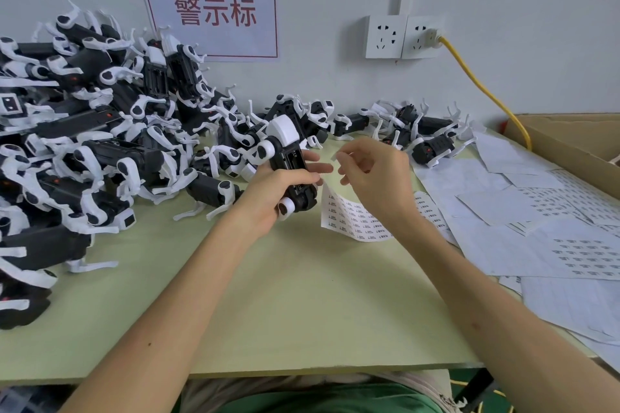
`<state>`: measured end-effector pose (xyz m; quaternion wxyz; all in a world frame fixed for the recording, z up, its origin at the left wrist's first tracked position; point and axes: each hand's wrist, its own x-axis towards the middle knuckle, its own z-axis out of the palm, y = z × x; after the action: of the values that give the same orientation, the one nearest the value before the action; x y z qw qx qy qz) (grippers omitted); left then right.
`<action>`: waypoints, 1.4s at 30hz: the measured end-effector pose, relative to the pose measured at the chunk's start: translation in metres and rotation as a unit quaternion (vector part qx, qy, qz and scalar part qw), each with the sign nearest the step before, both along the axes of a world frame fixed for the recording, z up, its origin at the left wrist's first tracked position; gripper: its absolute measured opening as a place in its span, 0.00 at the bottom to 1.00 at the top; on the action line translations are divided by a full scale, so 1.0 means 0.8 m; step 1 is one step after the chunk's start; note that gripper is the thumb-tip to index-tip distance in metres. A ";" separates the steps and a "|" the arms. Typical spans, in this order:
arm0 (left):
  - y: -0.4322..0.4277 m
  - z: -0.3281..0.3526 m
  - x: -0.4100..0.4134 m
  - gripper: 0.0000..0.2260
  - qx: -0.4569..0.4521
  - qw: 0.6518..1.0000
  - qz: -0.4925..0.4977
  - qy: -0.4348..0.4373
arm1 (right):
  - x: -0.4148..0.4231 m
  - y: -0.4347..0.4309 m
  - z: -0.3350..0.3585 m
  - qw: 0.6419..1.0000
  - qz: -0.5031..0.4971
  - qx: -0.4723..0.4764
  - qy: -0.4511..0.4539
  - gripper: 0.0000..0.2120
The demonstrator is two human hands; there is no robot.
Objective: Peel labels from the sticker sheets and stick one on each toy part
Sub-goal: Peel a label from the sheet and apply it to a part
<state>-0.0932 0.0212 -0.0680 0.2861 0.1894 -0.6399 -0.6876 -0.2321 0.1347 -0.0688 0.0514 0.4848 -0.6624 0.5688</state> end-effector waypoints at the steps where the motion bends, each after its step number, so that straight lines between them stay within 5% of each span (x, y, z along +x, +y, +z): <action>1: 0.002 0.000 0.000 0.11 -0.002 1.000 -0.002 -0.002 | 0.000 0.000 -0.001 1.000 0.007 0.002 0.015 0.05; 17: 0.001 0.002 0.001 0.11 0.006 0.999 -0.017 0.034 | -0.006 -0.001 -0.002 0.991 0.004 -0.011 0.132 0.05; 24: 0.004 0.001 -0.001 0.13 0.016 0.999 0.019 0.047 | -0.004 0.002 0.001 0.995 0.060 0.007 0.078 0.05; 30: 0.004 0.004 0.003 0.14 -0.019 0.999 0.016 0.033 | -0.003 0.003 0.011 0.988 0.125 0.040 -0.078 0.07; 34: 0.006 0.003 0.003 0.11 -0.057 0.998 0.022 0.011 | -0.006 0.004 0.011 0.981 0.144 0.115 -0.060 0.07; 42: 0.003 0.001 0.003 0.11 -0.098 0.994 0.043 -0.021 | -0.004 0.003 0.008 0.989 0.103 0.109 -0.010 0.04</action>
<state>-0.0908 0.0239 -0.0671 0.3193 0.2019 -0.7013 -0.6045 -0.2350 0.1367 -0.0626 -0.0674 0.5477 -0.6675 0.4999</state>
